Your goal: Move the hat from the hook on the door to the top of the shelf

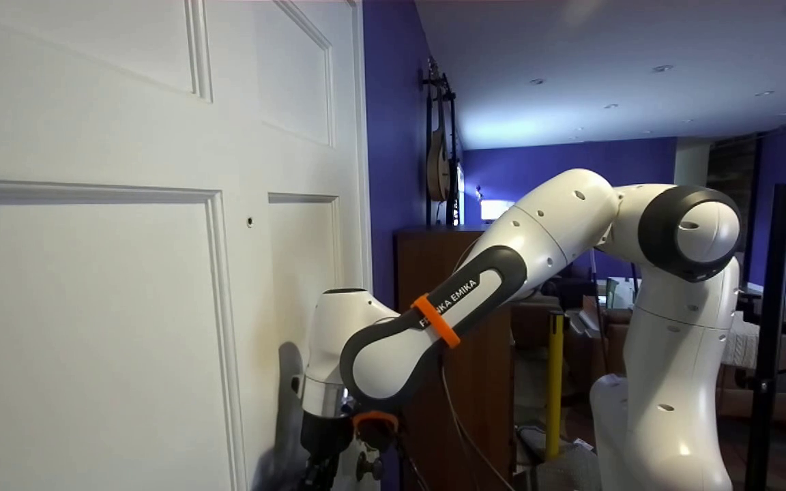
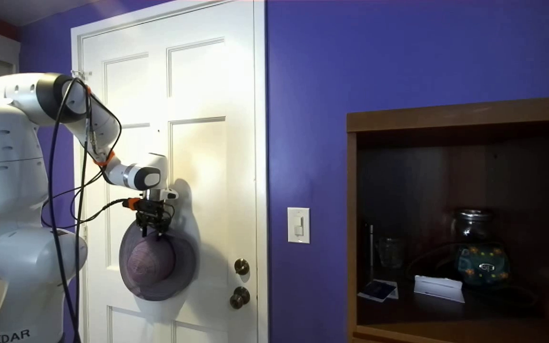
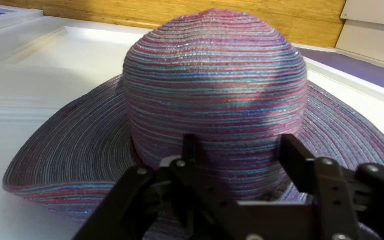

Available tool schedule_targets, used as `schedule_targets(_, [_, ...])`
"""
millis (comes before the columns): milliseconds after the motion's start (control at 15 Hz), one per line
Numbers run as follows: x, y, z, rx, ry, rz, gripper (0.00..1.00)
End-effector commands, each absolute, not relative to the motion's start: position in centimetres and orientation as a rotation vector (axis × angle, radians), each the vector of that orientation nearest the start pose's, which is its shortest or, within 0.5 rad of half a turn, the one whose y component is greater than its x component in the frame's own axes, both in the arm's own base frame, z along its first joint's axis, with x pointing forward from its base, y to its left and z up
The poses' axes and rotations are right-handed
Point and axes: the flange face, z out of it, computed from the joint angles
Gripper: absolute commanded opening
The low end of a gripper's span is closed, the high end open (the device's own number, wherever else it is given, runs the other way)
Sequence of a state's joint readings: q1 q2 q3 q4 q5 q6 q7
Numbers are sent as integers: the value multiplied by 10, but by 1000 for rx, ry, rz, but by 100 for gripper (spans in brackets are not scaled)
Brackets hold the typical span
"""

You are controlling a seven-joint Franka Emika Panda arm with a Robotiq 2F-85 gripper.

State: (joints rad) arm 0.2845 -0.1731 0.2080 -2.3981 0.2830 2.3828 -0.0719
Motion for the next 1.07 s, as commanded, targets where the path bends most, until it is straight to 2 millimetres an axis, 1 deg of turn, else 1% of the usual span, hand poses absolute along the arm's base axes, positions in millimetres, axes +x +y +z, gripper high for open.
schedule_targets(0, [430, 239, 402, -2868, -560, -205, 36])
schedule_targets(133, [429, 239, 409, -2871, -565, -217, 22])
schedule_targets(267, [429, 237, 417, -2868, -564, -237, 10])
schedule_targets(333, [430, 236, 420, -2864, -564, -246, 2])
schedule_targets(467, [431, 237, 425, -2849, -566, -261, 0])
schedule_targets(733, [434, 235, 428, -2837, -568, -273, 0])
schedule_targets(1000, [434, 234, 436, -2853, -583, -285, 0])
